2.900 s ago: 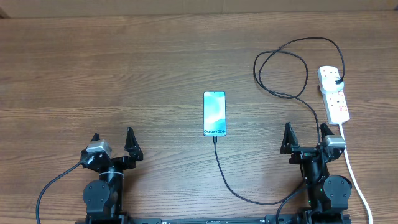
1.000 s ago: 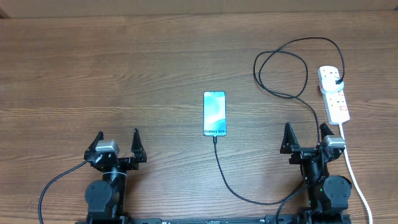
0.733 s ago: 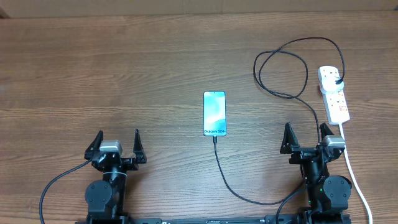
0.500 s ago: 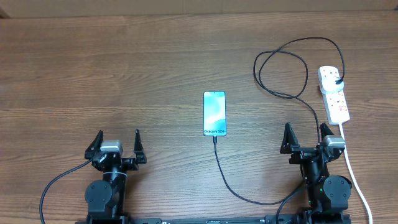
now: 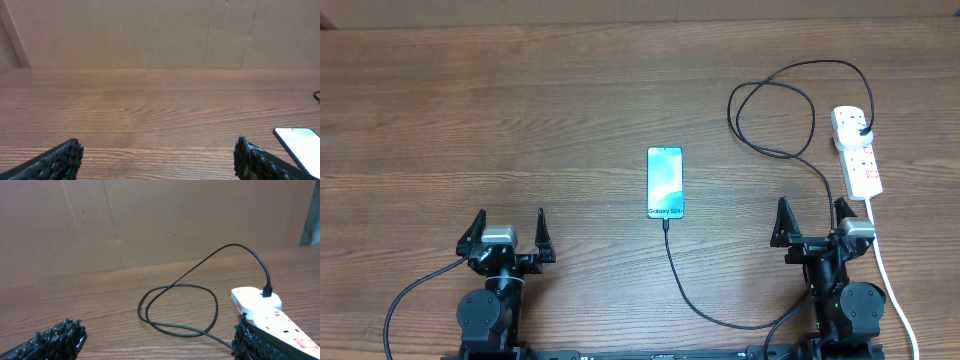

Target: Plug charger to phone and switch on socket

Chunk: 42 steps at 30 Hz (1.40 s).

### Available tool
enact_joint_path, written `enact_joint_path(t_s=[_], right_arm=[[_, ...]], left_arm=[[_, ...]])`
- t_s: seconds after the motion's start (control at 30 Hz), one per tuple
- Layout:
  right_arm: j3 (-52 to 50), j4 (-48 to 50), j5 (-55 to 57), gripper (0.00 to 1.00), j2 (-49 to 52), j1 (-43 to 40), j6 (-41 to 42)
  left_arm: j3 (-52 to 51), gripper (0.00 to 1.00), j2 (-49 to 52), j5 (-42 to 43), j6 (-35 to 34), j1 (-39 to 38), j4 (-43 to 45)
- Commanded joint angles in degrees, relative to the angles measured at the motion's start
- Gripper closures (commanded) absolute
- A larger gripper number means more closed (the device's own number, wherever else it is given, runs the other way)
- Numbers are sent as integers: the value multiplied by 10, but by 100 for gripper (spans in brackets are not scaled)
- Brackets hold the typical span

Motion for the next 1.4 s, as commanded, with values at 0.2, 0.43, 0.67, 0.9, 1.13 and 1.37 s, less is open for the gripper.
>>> enact_joint_path(t_s=[0.2, 0.43, 0.67, 0.9, 1.13, 1.37], right_arm=[[-7, 2, 5, 0, -6, -4, -4], [-7, 2, 5, 0, -6, -4, -4], [-7, 2, 5, 0, -6, -4, -4], [-7, 2, 5, 0, -6, -4, -4], [-7, 1, 3, 0, -6, -9, -54], [-7, 1, -2, 0, -6, -8, -116]], left_arm=[[-2, 0, -7, 7, 11, -1, 1], [-2, 1, -7, 7, 11, -1, 0], [-2, 0, -7, 7, 11, -1, 0], [-2, 1, -7, 7, 11, -1, 1], [-2, 0, -7, 7, 11, -1, 0], [-2, 0, -7, 7, 11, -1, 1]])
